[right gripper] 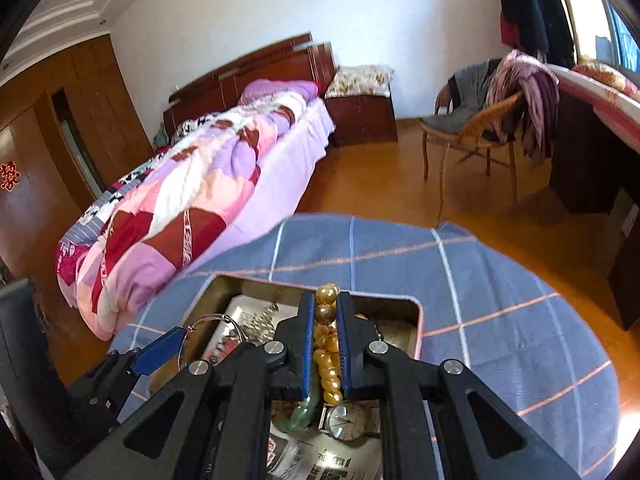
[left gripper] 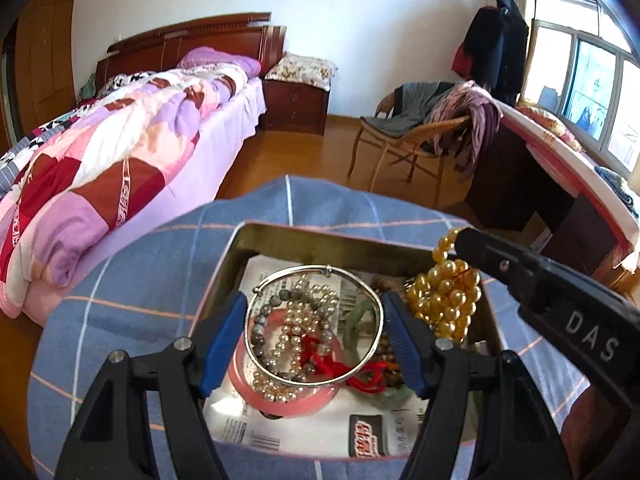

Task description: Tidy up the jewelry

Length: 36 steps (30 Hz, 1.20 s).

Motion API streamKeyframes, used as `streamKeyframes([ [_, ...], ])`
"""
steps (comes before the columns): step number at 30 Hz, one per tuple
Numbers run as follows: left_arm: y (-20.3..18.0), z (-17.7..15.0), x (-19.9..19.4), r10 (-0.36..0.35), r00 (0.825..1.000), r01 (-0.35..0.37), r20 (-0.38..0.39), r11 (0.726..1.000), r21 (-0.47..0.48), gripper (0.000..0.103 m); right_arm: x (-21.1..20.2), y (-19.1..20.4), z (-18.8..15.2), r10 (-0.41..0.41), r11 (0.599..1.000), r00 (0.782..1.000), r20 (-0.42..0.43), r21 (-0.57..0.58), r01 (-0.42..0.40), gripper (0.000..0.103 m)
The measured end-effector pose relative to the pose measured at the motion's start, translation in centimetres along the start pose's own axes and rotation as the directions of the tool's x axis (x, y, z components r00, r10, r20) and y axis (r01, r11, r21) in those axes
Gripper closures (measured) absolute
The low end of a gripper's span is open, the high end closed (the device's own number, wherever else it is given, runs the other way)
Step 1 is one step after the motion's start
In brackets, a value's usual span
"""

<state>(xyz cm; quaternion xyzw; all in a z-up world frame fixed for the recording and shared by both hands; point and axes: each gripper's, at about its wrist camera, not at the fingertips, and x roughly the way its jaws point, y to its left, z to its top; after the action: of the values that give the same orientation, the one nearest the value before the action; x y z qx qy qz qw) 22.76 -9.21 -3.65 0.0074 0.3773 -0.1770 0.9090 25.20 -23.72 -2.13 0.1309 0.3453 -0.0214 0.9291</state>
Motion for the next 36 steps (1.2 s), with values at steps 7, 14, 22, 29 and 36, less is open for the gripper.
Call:
streamKeyframes([
  [7, -0.3, -1.0, 2.1, 0.062, 0.995, -0.061, -0.082, 0.998, 0.022, 0.032, 3.3, -0.7, -1.5, -0.005, 1.0, 0.995, -0.099, 0.016, 0.007, 0.089],
  [14, -0.9, -0.9, 1.9, 0.118, 0.988, -0.114, -0.098, 0.992, 0.045, 0.02, 0.7, -0.8, -2.2, 0.014, 0.999, 0.999, -0.037, 0.032, -0.013, 0.033],
  [22, -1.1, -1.0, -1.6, 0.122, 0.99, -0.122, -0.064, 0.993, 0.009, 0.002, -5.4, -0.9, -2.9, -0.009, 0.995, 0.997, 0.074, 0.1, 0.002, 0.033],
  [29, -1.4, -3.0, -5.3, 0.167, 0.985, -0.167, -0.036, 0.986, 0.024, 0.0, -9.9, -0.5, -5.4, -0.07, 0.992, 0.993, 0.098, 0.114, 0.059, 0.033],
  [36, -1.2, -5.6, -10.3, 0.229, 0.972, -0.231, 0.051, 0.973, 0.024, 0.0, -13.6, 0.1, -8.7, -0.092, 0.992, 0.992, 0.086, 0.097, 0.084, 0.033],
])
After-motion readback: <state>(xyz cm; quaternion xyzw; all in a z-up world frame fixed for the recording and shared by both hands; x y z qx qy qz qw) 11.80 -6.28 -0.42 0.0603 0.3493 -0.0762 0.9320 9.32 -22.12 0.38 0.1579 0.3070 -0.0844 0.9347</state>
